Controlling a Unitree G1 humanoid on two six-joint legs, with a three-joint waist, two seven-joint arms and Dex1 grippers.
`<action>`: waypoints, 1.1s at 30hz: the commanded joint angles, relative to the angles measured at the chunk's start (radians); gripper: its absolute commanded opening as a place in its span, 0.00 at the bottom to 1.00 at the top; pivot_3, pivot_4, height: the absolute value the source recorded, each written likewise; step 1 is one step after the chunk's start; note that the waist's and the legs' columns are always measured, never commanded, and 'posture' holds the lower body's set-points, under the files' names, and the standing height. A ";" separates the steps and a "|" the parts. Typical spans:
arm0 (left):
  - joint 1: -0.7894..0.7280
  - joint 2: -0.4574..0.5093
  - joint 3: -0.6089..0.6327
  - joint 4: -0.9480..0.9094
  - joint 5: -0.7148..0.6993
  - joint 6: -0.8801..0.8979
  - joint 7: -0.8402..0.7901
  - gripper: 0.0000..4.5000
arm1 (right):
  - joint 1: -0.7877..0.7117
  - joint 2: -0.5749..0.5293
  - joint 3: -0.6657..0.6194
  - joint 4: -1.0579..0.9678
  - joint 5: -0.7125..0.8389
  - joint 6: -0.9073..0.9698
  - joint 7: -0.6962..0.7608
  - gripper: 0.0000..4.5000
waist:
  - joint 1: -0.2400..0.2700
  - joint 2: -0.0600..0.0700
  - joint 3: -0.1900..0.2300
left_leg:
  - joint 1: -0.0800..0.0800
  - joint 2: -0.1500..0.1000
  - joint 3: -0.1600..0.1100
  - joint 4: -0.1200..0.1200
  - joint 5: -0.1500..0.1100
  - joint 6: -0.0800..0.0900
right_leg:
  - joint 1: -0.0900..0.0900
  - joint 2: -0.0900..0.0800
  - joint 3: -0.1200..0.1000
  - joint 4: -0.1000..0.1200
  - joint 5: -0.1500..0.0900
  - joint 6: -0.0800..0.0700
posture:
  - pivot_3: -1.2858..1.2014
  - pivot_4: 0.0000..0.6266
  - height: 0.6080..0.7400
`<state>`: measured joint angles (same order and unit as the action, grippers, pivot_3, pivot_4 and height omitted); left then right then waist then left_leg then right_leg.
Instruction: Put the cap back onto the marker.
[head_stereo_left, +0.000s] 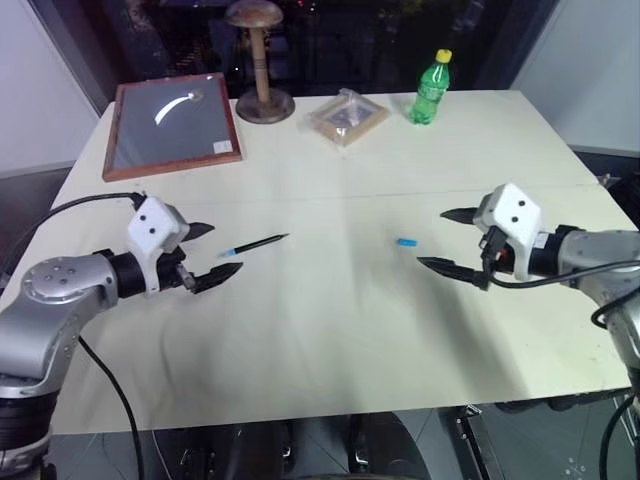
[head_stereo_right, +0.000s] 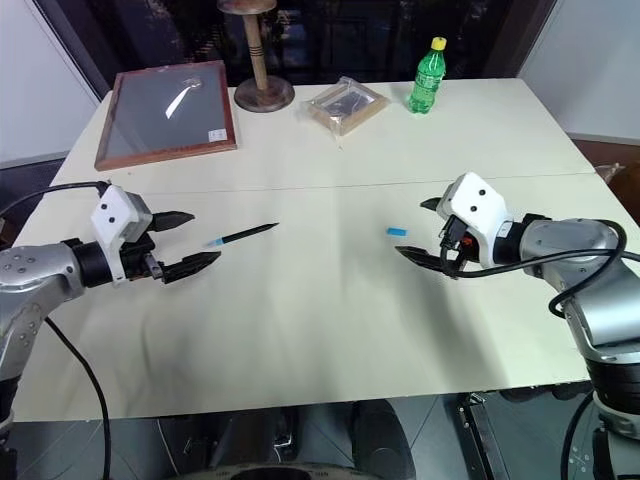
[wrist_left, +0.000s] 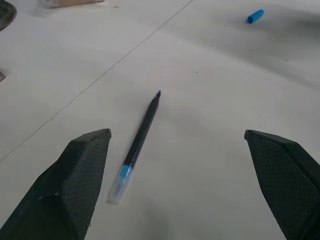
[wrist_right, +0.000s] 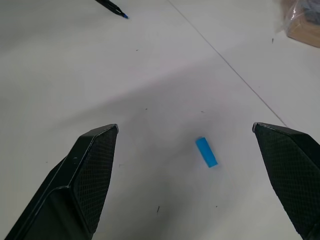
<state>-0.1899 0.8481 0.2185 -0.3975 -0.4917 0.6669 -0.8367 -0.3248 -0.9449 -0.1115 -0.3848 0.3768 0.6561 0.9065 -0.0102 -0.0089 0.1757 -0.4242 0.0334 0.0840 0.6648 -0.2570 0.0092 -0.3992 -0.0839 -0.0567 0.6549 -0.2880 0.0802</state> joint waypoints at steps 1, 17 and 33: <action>0.000 0.011 0.035 0.000 0.000 -0.039 -0.006 1.00 | -0.018 -0.007 -0.008 -0.024 0.009 0.000 -0.001 1.00 | 0.000 0.000 0.000 | 0.000 0.000 0.000 0.000 0.000 0.000 | 0.000 0.000 0.000 0.000 0.000 0.000 | 0.52 0.24 1.00; -0.093 -0.027 -0.057 0.260 0.049 -0.198 -0.100 1.00 | 0.012 0.024 -0.005 -0.061 0.011 0.020 -0.045 1.00 | 0.002 0.000 0.000 | 0.000 0.000 0.000 0.000 0.000 0.000 | 0.000 0.001 0.000 0.000 0.000 0.000 | 0.52 0.24 1.00; -0.504 -0.155 -0.308 1.024 0.293 -0.633 -0.401 1.00 | 0.180 0.103 -0.090 -0.257 0.042 0.112 -0.203 1.00 | 0.019 -0.001 0.000 | -0.001 0.000 0.002 0.001 0.000 0.000 | -0.002 0.003 -0.001 0.000 0.002 0.004 | 0.52 0.24 1.00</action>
<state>-0.6603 0.6921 -0.0856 0.5716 -0.2272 0.0964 -1.2220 -0.1408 -0.8436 -0.1615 -0.6004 0.4067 0.7658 0.7182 0.0087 -0.0094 0.1757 -0.4257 0.0329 0.0854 0.6663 -0.2570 0.0095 -0.4009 -0.0811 -0.0579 0.6552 -0.2859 0.0838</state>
